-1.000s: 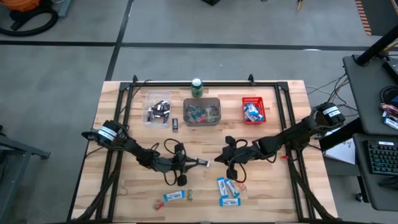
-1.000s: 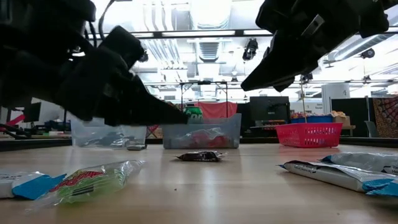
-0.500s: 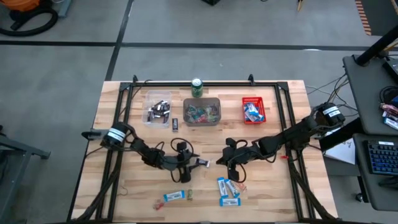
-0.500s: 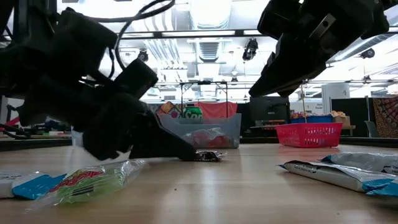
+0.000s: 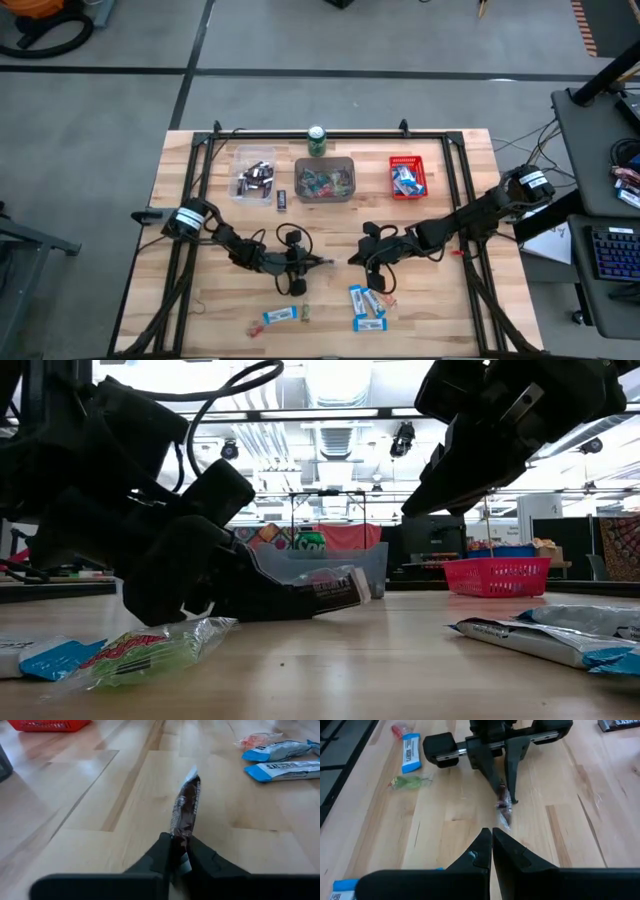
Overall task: Organize candy in baskets
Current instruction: Put the brown chocolate bar into the transparent bin
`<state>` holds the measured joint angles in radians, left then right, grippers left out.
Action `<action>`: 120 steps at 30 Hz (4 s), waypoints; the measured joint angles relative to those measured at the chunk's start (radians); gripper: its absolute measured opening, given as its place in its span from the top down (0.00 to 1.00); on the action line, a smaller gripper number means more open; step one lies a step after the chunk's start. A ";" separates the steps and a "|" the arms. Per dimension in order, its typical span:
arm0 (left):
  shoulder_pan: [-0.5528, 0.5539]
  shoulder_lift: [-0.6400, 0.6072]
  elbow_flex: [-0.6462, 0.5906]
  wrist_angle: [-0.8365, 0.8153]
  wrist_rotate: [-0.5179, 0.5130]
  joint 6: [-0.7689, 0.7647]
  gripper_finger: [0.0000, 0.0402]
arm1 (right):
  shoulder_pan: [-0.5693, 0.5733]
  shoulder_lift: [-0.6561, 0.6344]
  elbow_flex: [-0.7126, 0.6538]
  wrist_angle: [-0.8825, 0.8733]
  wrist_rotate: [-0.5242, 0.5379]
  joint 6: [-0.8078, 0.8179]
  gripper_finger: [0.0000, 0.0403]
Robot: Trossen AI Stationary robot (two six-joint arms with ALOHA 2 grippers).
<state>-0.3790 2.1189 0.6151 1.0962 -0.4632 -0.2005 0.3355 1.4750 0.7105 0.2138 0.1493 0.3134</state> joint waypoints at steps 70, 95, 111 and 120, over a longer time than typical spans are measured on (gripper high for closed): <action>0.292 -0.954 -0.115 -1.553 -0.544 -0.673 0.74 | -0.002 0.000 -0.001 0.132 0.034 -0.123 0.98; -0.106 -0.588 0.014 -1.198 -0.366 -0.572 0.84 | -0.002 0.000 0.000 0.133 0.035 -0.133 0.98; -0.029 -0.336 0.031 -1.132 -0.512 -0.665 1.00 | -0.003 0.000 0.000 0.136 0.038 -0.150 0.98; -0.011 -0.352 0.017 -1.130 -0.476 -0.599 1.00 | -0.043 0.000 0.000 0.135 0.046 -0.245 0.98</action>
<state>-0.3900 1.7672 0.6322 -0.0338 -0.9388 -0.7994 0.2925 1.4750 0.7101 0.3489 0.1950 0.0687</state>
